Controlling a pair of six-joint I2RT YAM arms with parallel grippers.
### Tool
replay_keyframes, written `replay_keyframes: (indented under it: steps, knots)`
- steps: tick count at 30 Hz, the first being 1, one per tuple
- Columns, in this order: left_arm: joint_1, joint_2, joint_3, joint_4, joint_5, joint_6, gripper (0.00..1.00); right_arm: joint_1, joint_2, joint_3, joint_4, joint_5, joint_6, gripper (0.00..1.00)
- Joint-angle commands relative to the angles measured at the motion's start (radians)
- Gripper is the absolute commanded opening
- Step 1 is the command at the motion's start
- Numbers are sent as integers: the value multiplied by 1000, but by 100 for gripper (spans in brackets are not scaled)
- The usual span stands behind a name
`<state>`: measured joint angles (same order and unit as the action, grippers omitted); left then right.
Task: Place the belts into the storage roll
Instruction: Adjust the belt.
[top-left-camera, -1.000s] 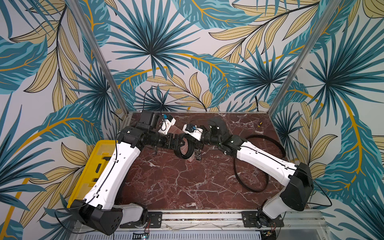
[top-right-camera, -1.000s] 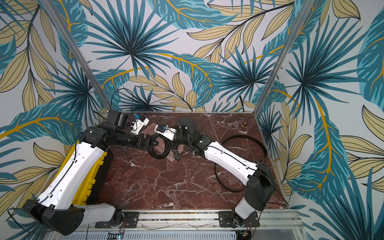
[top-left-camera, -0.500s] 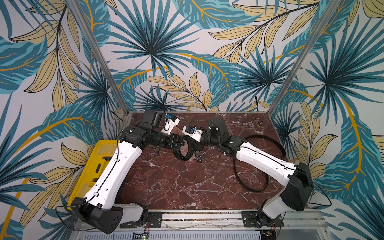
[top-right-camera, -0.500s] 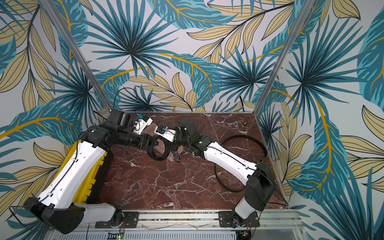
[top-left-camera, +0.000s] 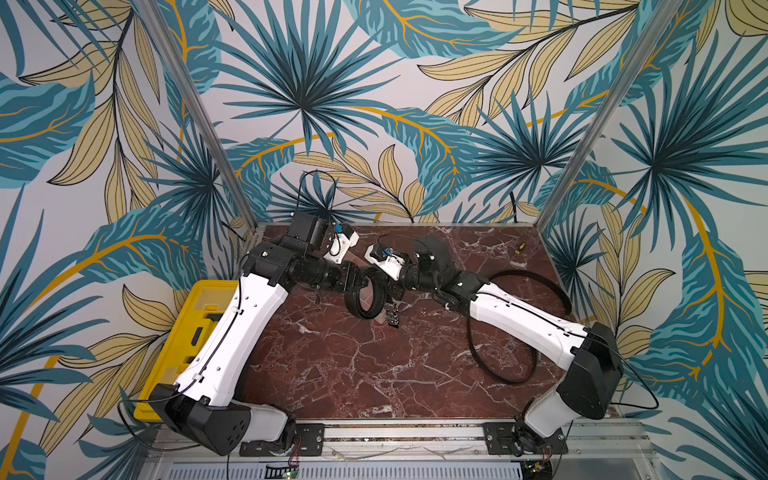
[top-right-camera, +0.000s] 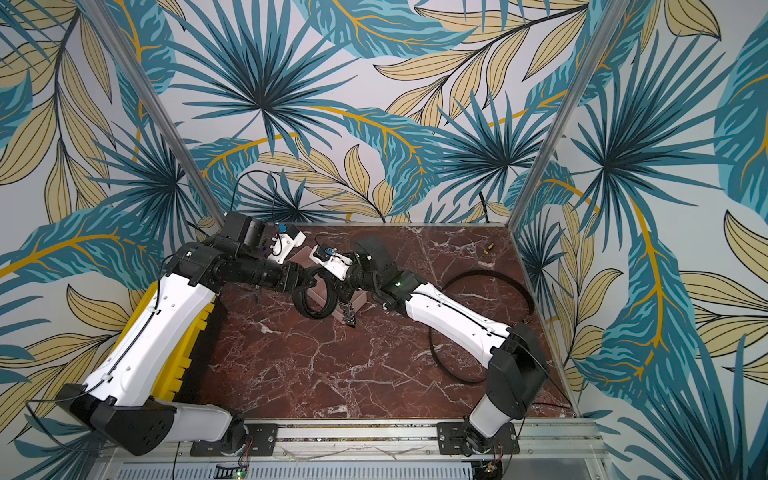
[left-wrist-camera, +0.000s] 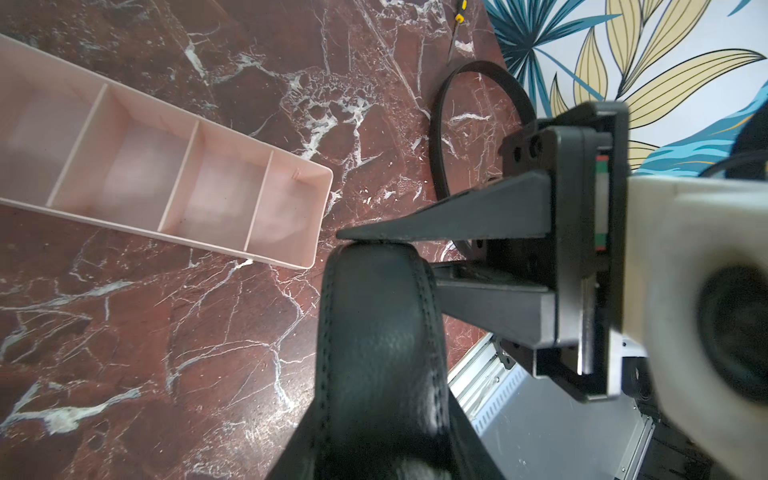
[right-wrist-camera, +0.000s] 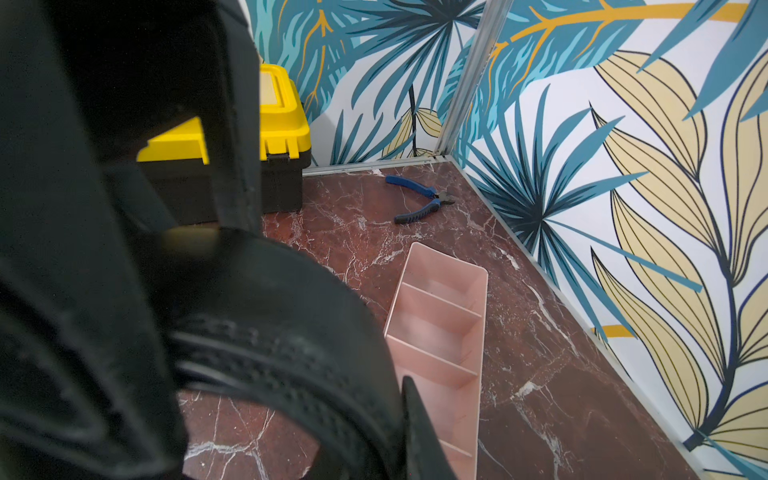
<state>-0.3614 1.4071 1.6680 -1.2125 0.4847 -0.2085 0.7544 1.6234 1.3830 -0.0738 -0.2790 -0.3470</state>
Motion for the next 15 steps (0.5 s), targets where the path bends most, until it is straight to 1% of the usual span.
replay_keyframes:
  steps: [1,2,7,11,15]
  knots:
    - [-9,41,95,-74,-40,6,9,8,18,33,70,34,110,15]
    - [-10,53,118,-88,-47,8,9,7,19,36,74,46,121,17]
    - [-11,116,235,-174,-94,-7,3,-28,8,50,73,89,208,36]
    - [-25,140,269,-193,-104,-9,2,-84,-17,37,67,96,294,45]
    - [-41,172,295,-213,-135,20,2,-120,-77,-55,143,132,351,51]
